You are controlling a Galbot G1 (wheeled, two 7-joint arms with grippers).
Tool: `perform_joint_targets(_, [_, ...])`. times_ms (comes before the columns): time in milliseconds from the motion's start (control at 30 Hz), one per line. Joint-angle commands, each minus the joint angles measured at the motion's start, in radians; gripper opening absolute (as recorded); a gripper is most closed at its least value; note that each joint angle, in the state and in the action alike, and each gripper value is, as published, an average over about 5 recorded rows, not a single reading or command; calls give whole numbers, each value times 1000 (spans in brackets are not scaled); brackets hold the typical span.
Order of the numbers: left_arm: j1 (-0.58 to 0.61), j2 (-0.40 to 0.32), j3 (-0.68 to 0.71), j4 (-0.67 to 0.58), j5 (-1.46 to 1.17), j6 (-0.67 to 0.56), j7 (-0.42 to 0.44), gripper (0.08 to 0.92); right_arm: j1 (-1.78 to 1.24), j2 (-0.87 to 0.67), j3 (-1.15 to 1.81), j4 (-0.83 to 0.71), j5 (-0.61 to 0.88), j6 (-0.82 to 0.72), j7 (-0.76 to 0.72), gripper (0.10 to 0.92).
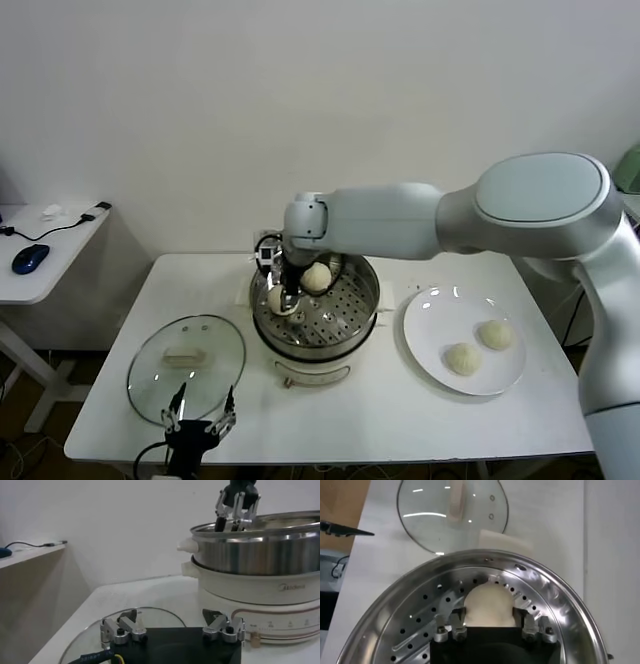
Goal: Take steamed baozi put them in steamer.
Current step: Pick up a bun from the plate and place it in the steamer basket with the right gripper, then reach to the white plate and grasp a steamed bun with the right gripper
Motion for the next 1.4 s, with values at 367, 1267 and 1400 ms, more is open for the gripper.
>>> perform_joint_targets(367, [16,-5,10,-31,16,2,4,823,357,-396,-140,200,-145,257,-405,823])
perform_joint_targets(1267, [18,-11,-6,-11,19,2,2,823,-229,-925,44,242,-662,175,-224,823])
perform_joint_targets(1400, [18,-11,-7,-9,18,2,2,823,-308,-897,121,203,-680,158,-199,823])
